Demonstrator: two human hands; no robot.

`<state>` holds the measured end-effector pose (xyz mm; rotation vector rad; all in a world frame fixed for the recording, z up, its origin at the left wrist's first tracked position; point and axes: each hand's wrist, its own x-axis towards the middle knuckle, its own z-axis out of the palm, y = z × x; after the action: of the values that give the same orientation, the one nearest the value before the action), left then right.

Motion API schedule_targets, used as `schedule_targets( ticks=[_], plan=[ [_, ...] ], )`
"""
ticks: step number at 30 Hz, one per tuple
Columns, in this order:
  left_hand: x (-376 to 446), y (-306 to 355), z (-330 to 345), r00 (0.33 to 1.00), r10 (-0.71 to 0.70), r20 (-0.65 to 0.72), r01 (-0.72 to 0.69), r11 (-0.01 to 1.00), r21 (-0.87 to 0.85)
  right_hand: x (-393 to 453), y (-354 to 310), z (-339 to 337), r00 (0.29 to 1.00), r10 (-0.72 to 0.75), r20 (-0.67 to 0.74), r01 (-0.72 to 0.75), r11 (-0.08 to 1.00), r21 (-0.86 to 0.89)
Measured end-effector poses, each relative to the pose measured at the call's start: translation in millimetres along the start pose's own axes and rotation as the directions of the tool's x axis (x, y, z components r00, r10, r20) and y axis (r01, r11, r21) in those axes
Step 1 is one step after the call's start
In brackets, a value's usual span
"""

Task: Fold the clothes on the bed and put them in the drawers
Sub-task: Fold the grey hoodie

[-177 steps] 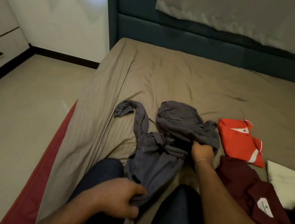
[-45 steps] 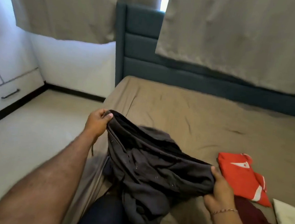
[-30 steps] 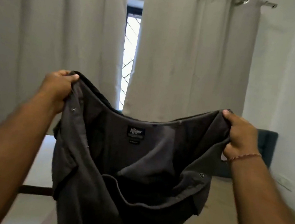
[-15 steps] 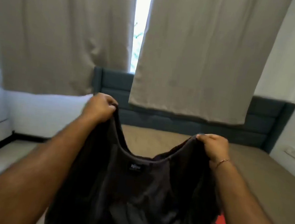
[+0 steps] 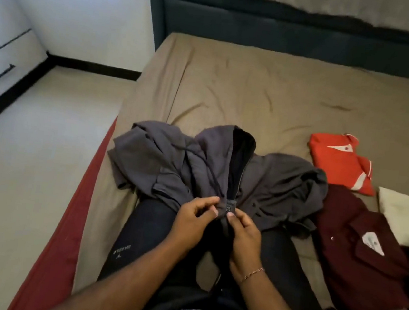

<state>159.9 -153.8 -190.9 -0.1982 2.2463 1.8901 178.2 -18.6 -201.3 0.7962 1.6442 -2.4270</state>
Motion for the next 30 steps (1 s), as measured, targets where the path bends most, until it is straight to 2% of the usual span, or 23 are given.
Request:
schedule_targets(
  ticks=[4,8,11,15,17,20,21,23,26,30],
  plan=[
    [3.6,-5.1,2.8,0.999,0.033,-0.021,-0.031,0.996,0.086,5.4,-6.9,-2.1,1.000,-0.015,-0.010,0.015,0.998,0.054],
    [8.6,-10.4,9.7,0.996,-0.086,0.035,0.086,0.996,0.019,7.8,-3.6,-3.3,0.998,0.035,0.050,-0.038,0.998,0.056],
    [10.3,-14.3,13.9,0.991,-0.135,0.026,0.133,0.989,0.067,8.7,-2.4,-2.9,0.995,0.048,0.083,-0.053,0.997,0.063],
    [15.0,-16.0,14.3,0.976,-0.167,0.140,0.156,0.984,0.085,9.9,0.2,-4.1,0.991,0.058,0.118,-0.068,0.994,0.083],
    [18.0,-16.3,13.8,0.986,-0.140,0.095,0.138,0.990,0.031,13.7,3.8,-5.8,0.998,0.019,0.066,-0.024,0.997,0.069],
    [20.4,-19.2,12.4,0.990,-0.121,-0.070,0.117,0.991,-0.070,19.4,10.8,-8.3,0.995,-0.102,0.017,0.103,0.987,-0.124],
    [21.5,-18.5,11.6,0.988,-0.141,-0.070,0.132,0.983,-0.125,19.1,13.4,-8.0,0.990,-0.136,0.041,0.142,0.971,-0.193],
    [22.4,-16.3,11.2,0.979,-0.203,0.017,0.200,0.943,-0.265,17.5,17.9,-7.1,0.981,-0.169,0.096,0.189,0.943,-0.275],
    [22.2,-12.3,13.0,0.956,-0.268,0.117,0.292,0.869,-0.400,19.8,19.2,-9.5,0.975,-0.195,0.102,0.217,0.934,-0.285],
    [20.8,-15.0,11.4,0.974,-0.200,0.105,0.226,0.884,-0.409,18.6,14.3,-8.8,0.959,-0.231,0.165,0.269,0.924,-0.273]
  ],
)
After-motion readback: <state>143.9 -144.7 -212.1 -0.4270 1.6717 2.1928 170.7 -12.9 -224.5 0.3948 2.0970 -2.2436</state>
